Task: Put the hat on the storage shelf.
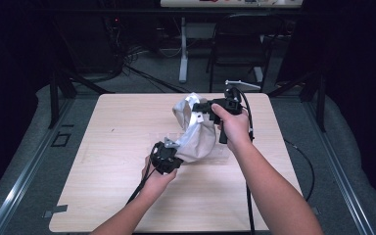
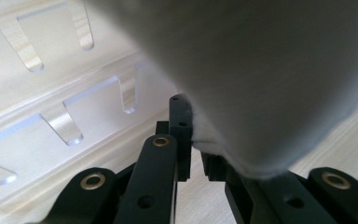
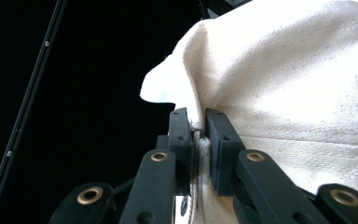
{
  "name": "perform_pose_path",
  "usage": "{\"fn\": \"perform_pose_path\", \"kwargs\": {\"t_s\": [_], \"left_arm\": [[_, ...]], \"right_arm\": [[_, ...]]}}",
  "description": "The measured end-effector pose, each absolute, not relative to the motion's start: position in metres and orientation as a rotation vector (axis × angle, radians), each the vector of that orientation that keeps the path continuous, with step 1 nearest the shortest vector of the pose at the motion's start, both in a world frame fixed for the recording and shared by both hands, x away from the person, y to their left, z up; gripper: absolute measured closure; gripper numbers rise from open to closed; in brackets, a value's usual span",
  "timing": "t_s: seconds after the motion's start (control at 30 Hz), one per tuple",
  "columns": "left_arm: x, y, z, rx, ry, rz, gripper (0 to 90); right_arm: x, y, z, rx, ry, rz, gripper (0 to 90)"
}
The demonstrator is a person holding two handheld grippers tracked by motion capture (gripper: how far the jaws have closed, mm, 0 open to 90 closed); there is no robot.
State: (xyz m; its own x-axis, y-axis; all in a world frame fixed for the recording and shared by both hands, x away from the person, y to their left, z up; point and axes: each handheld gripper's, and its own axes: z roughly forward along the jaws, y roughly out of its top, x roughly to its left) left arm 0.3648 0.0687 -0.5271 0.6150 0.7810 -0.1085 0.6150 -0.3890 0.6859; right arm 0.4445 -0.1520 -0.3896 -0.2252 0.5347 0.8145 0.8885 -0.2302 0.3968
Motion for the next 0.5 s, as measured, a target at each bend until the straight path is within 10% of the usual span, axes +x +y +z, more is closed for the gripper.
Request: {"fn": "perform_pose_path", "kwargs": {"t_s": [0.5], "left_arm": [[0.355,0.074,-0.522,2.077,0.974,0.379,83.5]], "right_arm": [[0.446,-0.172,-0.390,-1.748,-1.661,-1.461,81.6]]}}
